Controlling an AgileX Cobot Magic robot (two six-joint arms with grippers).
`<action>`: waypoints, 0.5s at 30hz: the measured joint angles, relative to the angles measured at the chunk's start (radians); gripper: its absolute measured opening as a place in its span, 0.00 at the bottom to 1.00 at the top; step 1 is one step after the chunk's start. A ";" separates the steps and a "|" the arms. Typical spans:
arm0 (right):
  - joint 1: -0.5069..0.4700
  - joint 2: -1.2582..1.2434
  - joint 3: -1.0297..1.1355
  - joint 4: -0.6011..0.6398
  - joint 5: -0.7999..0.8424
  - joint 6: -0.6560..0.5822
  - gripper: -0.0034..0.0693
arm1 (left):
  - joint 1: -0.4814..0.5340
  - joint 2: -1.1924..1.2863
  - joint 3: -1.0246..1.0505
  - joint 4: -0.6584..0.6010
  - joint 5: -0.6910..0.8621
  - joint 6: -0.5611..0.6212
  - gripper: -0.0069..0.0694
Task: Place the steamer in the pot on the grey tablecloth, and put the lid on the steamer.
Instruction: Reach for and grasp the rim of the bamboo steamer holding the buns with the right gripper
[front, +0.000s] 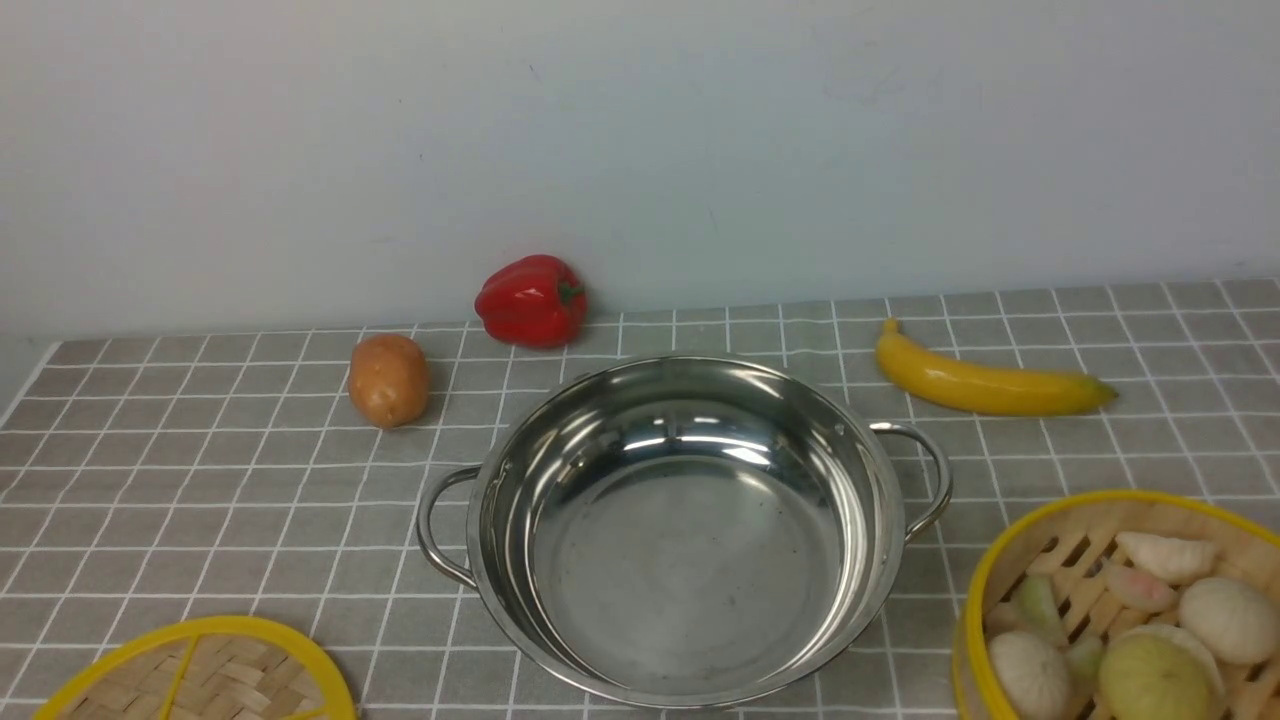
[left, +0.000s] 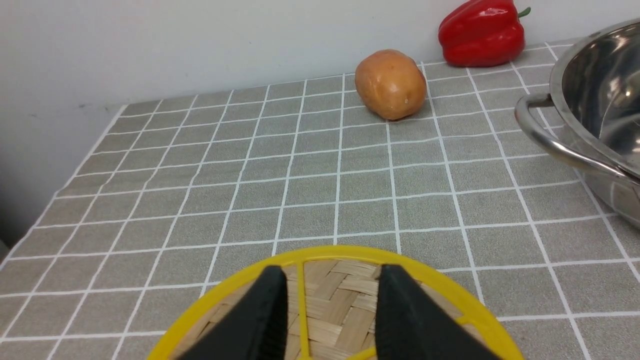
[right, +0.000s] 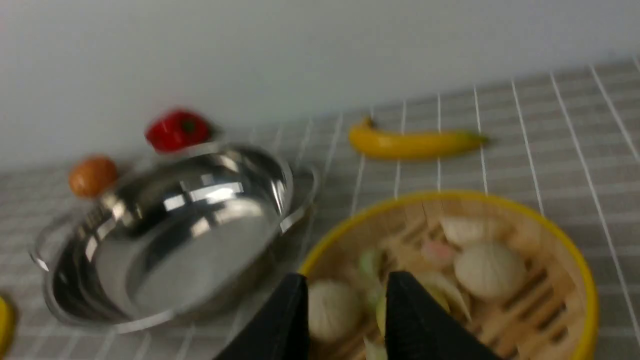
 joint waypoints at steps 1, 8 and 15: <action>0.000 0.048 -0.018 -0.021 0.062 -0.012 0.38 | 0.000 0.000 0.000 0.000 0.000 0.000 0.41; 0.000 0.405 -0.116 -0.181 0.147 -0.035 0.38 | 0.000 0.000 0.000 0.000 0.000 0.000 0.41; 0.000 0.658 -0.157 -0.055 0.147 -0.221 0.38 | 0.000 0.000 0.000 0.000 0.000 0.000 0.41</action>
